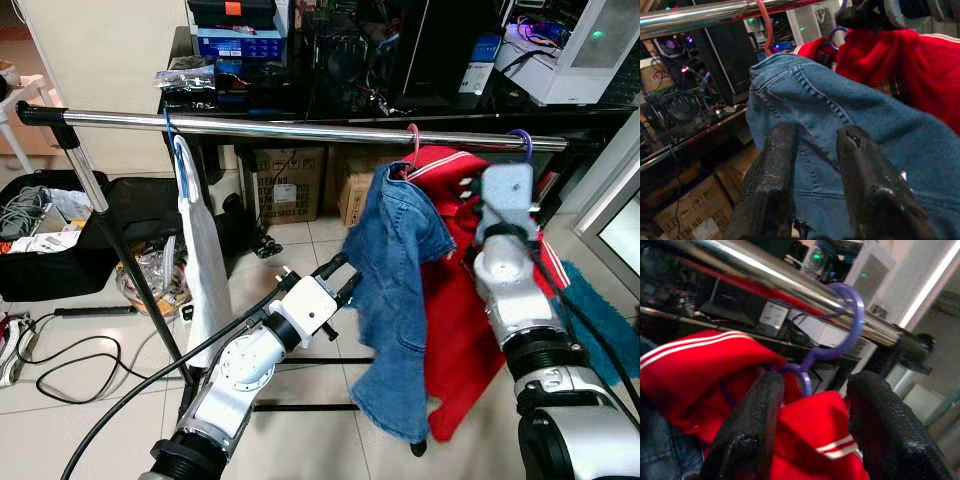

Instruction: Hang hanger

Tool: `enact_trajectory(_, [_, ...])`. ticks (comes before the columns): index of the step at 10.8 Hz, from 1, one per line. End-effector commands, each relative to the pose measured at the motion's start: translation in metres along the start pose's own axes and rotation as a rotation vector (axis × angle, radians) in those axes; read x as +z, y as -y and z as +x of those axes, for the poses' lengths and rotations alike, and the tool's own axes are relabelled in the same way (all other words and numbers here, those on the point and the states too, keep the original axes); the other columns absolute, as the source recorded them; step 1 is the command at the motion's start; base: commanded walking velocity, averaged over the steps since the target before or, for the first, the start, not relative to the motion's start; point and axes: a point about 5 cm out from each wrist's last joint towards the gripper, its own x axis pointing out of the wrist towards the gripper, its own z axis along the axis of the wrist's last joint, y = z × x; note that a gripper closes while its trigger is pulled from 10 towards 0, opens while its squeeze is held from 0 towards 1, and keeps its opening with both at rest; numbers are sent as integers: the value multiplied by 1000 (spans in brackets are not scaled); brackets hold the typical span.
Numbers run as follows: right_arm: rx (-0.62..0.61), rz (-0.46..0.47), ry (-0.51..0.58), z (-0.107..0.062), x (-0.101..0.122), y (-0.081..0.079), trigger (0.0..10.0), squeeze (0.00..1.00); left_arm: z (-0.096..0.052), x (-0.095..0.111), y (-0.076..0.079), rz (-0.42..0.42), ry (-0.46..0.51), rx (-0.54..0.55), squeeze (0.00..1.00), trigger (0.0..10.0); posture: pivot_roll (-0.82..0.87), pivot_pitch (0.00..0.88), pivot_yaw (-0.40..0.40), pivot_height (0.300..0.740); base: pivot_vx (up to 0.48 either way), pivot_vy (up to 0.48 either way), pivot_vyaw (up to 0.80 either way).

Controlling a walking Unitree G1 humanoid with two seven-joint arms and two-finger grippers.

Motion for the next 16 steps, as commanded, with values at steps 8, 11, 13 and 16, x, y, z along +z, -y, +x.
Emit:
enact_trajectory(8, [335, -341, 173, -3, 8, 3, 10000, 0, 2, 2, 6, 17, 13, -38, 0, 10000, 148, 42, -85, 740, 0, 0, 0])
enact_trajectory(11, [242, -503, 84, 5, -6, 27, 10000, 0, 2, 3, 9, 64, 14, -77, 0, 10000, 145, 43, -84, 740, 0, 0, 0])
enact_trajectory(13, [260, -603, 66, 7, -12, 35, 10000, 0, 5, 10, 4, 190, 38, -129, 0, 10000, 148, 39, -80, 740, 0, 0, 0])
enact_trajectory(16, [371, -581, 95, -1, -7, 31, 10000, 0, 6, 13, 1, 214, 51, -138, 0, 10000, 144, 38, -72, 740, 0, 0, 0])
